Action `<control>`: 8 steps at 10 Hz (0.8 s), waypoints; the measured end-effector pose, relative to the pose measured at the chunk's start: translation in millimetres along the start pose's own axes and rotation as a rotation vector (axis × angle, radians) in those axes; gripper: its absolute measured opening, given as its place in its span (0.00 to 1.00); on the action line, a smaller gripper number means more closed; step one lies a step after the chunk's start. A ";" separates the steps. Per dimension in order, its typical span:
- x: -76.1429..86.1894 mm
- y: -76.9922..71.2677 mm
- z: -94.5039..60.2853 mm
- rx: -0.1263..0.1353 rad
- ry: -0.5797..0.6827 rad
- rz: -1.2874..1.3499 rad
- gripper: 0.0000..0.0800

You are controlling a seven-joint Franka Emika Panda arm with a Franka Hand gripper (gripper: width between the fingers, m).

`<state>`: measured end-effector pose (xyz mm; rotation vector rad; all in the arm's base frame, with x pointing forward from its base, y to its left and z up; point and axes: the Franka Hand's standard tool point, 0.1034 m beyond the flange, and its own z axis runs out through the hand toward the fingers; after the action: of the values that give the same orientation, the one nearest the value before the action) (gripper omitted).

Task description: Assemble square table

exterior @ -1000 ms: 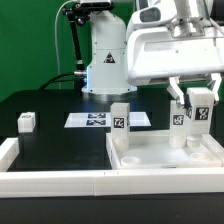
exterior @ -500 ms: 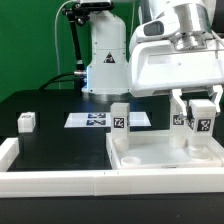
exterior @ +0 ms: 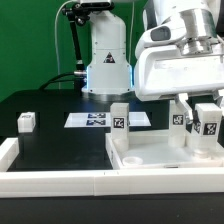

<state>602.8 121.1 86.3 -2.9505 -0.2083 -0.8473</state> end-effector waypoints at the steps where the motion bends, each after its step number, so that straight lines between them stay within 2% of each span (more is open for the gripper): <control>1: -0.6 0.7 0.8 -0.002 0.002 0.000 0.36; 8: -7.1 2.6 8.4 -0.011 0.021 0.000 0.36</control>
Offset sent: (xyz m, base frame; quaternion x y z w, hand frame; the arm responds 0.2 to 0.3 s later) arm -0.0037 0.0040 -0.0113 0.0048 0.0218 0.0076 0.9997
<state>601.6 118.6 75.4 -2.9499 -0.2035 -0.8817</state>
